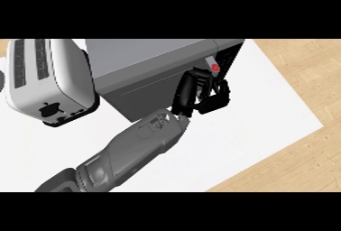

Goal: Pick up the milk, place it into the microwave and close the microwave

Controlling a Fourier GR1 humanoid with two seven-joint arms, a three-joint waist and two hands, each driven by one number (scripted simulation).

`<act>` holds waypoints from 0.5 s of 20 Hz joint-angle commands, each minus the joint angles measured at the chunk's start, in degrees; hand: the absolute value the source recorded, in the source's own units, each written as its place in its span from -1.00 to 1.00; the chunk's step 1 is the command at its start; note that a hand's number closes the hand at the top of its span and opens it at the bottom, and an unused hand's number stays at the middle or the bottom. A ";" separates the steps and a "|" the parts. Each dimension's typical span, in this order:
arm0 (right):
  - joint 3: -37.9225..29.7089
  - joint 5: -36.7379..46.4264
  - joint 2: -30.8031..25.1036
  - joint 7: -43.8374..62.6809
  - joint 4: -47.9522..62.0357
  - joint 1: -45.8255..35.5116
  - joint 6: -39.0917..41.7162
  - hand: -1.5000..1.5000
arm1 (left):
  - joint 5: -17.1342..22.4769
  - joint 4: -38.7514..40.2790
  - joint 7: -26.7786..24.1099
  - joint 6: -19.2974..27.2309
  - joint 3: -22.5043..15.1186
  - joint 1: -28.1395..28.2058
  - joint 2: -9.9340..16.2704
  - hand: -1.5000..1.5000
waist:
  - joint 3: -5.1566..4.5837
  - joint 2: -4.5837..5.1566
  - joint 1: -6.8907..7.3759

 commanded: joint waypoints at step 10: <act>-5.88 -2.60 -1.35 1.27 -1.77 1.53 -1.86 -1.00 | 3.71 10.66 0.39 -4.89 0.26 -1.51 3.83 1.00 | -0.17 0.59 4.69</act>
